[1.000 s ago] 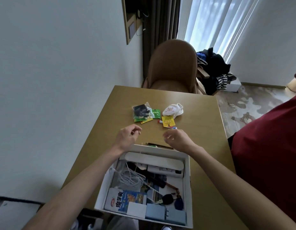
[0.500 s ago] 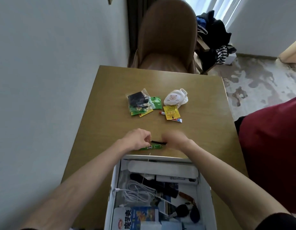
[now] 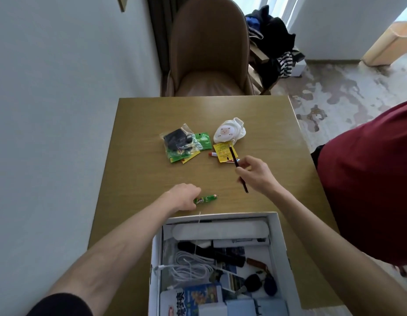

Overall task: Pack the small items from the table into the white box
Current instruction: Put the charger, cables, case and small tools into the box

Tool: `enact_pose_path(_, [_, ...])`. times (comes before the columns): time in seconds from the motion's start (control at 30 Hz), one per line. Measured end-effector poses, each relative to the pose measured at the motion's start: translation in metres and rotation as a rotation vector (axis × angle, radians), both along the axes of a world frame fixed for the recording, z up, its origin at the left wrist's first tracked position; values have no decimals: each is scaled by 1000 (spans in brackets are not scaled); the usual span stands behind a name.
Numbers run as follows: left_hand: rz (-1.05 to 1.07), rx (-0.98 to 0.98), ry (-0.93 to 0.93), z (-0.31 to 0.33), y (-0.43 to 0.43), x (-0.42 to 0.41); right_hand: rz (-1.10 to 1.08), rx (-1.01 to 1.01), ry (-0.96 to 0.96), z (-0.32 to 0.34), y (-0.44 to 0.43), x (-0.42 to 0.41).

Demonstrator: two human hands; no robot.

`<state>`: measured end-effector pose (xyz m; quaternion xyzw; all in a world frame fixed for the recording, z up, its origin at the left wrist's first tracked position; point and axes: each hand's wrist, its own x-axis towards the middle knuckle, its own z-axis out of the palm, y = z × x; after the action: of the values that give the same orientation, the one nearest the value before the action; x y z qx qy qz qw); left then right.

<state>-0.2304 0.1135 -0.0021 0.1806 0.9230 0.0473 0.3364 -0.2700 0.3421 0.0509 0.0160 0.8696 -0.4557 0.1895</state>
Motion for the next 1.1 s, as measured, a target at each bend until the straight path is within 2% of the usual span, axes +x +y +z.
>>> enact_pose_path(0.13, [330,296,22,30,-1,10,-77,-306,-53,38,12,30])
enact_pose_path(0.23, [450,485,216,63,1,28,-23,-430,-59,56,22,53])
enact_pose_path(0.33, [448,566,436,93,8,64,47,-486,-73,61,33,77])
enact_pose_path(0.47, [431,531,540,109,21,121,144,-491,-124,57,44,105])
enact_pose_path(0.7, [506,443,543,96,26,196,308,-343,-134,49,47,155])
enact_pose_path(0.8, [460,441,560,90,31,193,334,-253,-65,49,48,170])
enact_pose_path(0.9, [329,427,563,87,50,169,324,-151,27,48,54,176])
enact_pose_path(1.1, [136,274,500,78,70,135,196,-54,36,45,64,184])
